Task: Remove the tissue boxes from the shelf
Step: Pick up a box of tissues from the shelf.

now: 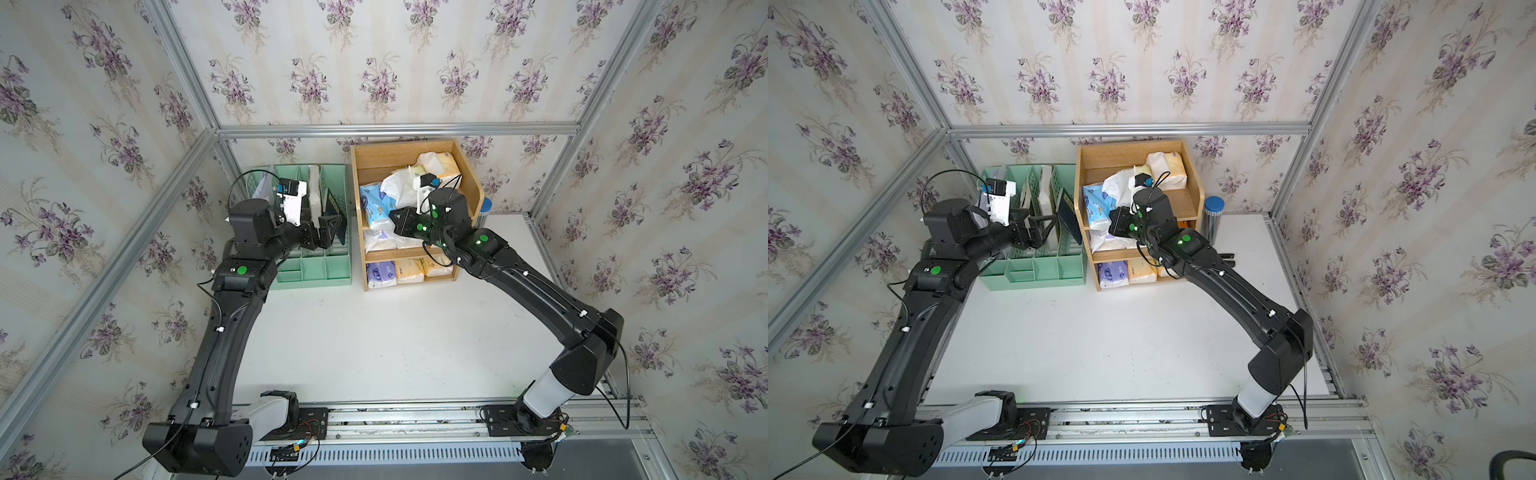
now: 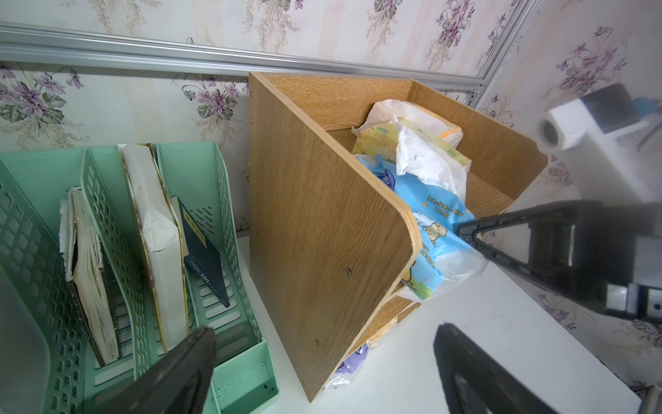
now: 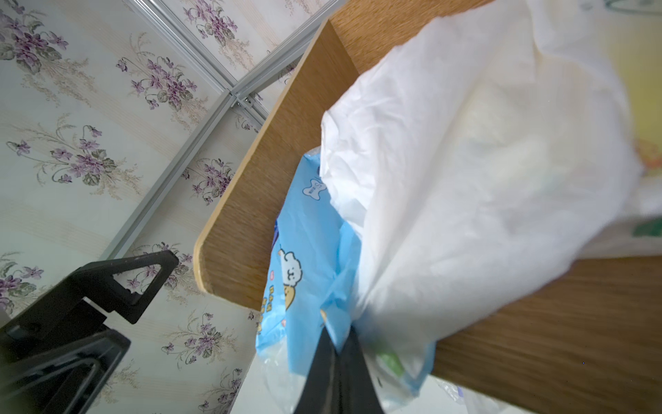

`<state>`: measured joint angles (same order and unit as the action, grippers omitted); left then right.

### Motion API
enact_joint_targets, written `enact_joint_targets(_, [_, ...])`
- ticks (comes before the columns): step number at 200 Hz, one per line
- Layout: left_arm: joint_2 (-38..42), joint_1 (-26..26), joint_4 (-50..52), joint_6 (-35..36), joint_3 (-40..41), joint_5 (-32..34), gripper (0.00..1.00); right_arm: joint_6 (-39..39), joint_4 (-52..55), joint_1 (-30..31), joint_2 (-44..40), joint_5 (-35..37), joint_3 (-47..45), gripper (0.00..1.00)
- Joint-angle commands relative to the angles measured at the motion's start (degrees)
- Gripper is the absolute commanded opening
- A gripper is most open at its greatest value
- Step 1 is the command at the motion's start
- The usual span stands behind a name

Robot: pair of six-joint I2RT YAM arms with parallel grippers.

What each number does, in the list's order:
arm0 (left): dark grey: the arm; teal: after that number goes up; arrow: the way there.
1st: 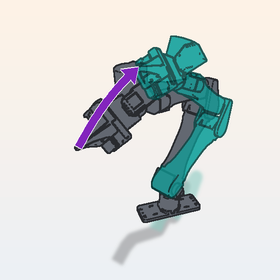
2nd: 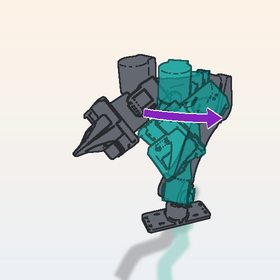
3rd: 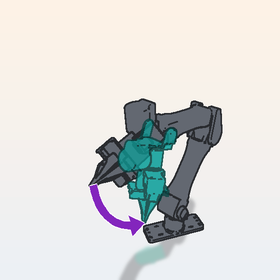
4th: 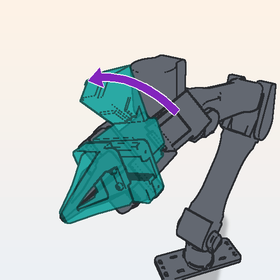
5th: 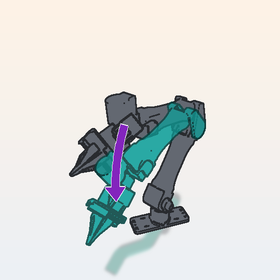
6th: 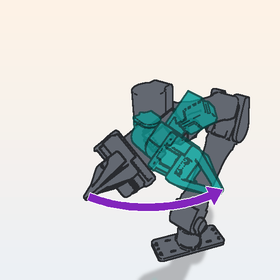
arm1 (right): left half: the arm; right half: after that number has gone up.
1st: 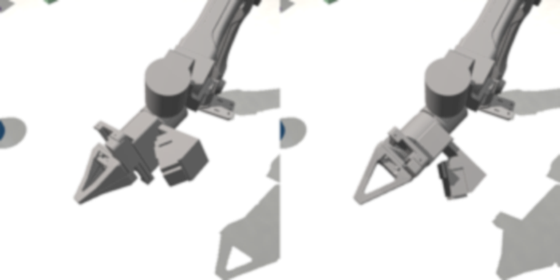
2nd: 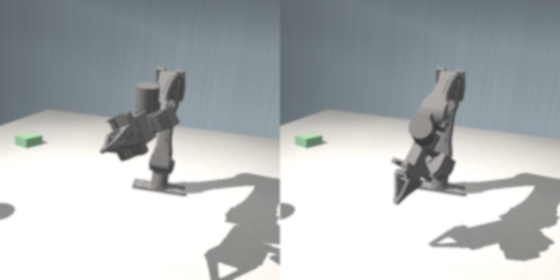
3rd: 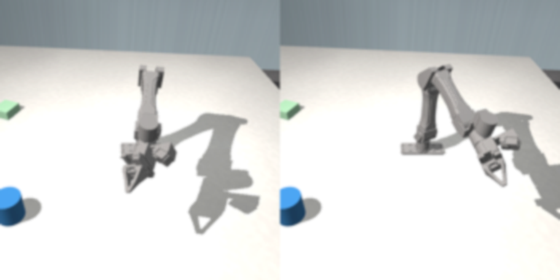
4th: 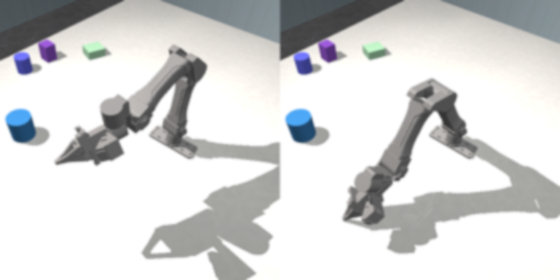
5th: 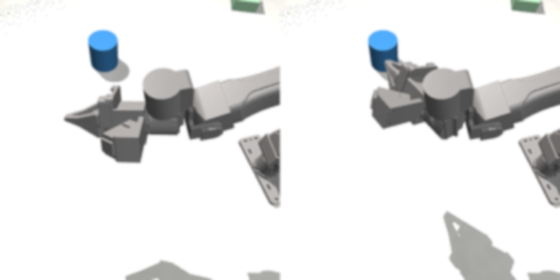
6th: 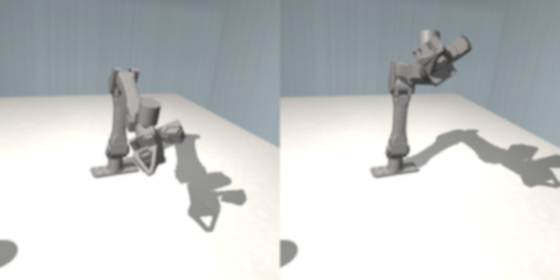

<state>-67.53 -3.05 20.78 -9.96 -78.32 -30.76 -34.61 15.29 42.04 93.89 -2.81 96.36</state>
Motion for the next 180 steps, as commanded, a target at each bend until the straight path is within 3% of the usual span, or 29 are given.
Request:
enact_joint_targets(1, [1.6,-0.5,1.4,-5.0,0.4,-2.4,0.99,1.9,0.6,0.1,-0.8,-1.2,-0.5,0.00])
enact_joint_targets(39, [6.1,-2.5,1.4,-13.0,4.5,-8.1,0.99,3.3,1.6,0.1,-0.7,-4.1,-0.2,0.00])
enact_joint_targets(92, [11.4,-8.9,-3.3,-25.0,11.8,-10.3,0.99,4.9,2.0,-0.3,-0.9,-5.9,-0.3,0.00])
enact_joint_targets(136, [6.9,-16.5,-6.7,-29.3,11.4,-4.2,0.99,5.6,0.9,-1.0,-2.4,-6.9,-2.3,0.00])
enact_joint_targets(180, [1.9,-20.2,-13.3,-34.2,10.6,3.3,0.99,6.1,-0.7,-1.7,-4.8,-9.1,-5.1,0.00])
